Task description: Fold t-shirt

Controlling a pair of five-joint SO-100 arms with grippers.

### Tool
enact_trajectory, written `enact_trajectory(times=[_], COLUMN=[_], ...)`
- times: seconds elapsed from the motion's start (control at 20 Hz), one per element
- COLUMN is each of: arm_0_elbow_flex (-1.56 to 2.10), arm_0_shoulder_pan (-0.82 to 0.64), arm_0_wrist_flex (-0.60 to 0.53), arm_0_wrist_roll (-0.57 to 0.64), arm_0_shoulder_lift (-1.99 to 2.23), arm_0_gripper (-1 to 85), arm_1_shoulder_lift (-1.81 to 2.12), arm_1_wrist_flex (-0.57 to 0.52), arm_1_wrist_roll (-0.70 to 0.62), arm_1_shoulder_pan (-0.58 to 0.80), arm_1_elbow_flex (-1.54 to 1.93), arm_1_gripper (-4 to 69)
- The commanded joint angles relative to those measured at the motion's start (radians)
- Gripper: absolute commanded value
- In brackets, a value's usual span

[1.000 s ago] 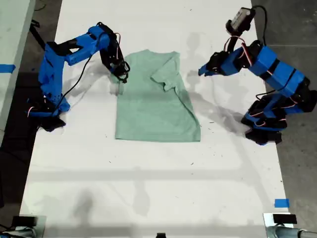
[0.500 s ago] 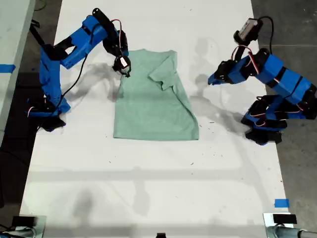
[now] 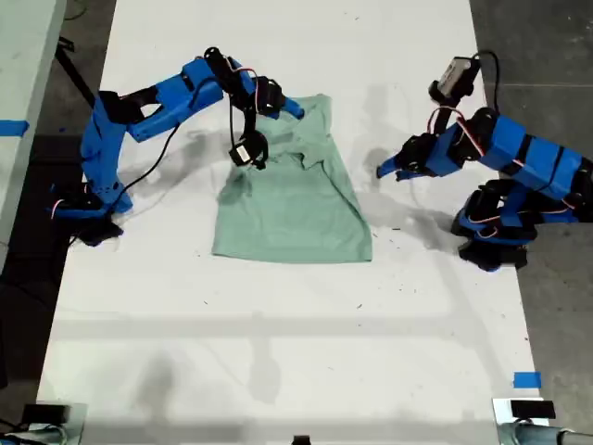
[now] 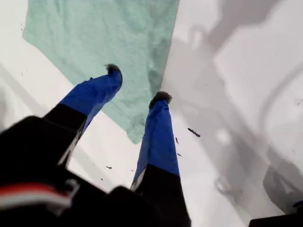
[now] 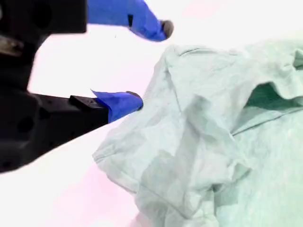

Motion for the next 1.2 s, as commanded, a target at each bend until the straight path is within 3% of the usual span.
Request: enact_trajectory(times=[0.0, 0.15, 0.25, 0.45, 0.6, 0.75, 0.95, 1.05, 1.15], arm_0_elbow_flex=[-0.043, 0.051, 0.244, 0.859, 1.189, 1.315, 1.318, 1.305, 1.301], arm_0_shoulder_pan=[-0.012, 0.021, 0.124, 0.324, 0.44, 0.522, 0.563, 0.584, 0.611], arm_0_wrist_flex=[0.084, 0.29, 0.359, 0.253, 0.155, 0.08, 0.032, 0.032, 0.032], arm_0_wrist_roll=[0.025, 0.035, 0.005, -0.192, -0.374, -0.488, -0.526, -0.54, -0.558], arm_0_shoulder_lift=[0.204, 0.416, 0.572, 0.954, 1.112, 1.083, 1.014, 0.996, 0.988], arm_0_gripper=[31.8, 31.8, 32.2, 31.8, 31.8, 31.7, 31.2, 31.0, 30.8], arm_1_shoulder_lift=[0.038, 0.077, 0.072, 0.04, -0.135, -0.321, -0.48, -0.546, -0.607], arm_1_wrist_flex=[-0.029, -0.054, -0.112, -0.284, -0.385, -0.471, -0.535, -0.568, -0.569], arm_1_wrist_roll=[0.026, 0.094, 0.167, 0.29, 0.311, 0.298, 0.293, 0.285, 0.276], arm_1_shoulder_pan=[-0.06, -0.173, -0.27, -0.41, -0.448, -0.448, -0.446, -0.449, -0.449], arm_1_elbow_flex=[0.032, 0.11, 0.175, 0.296, 0.278, 0.227, 0.175, 0.126, 0.061], arm_1_gripper=[22.2, 23.0, 23.2, 23.6, 24.2, 25.0, 25.2, 20.5, 8.0])
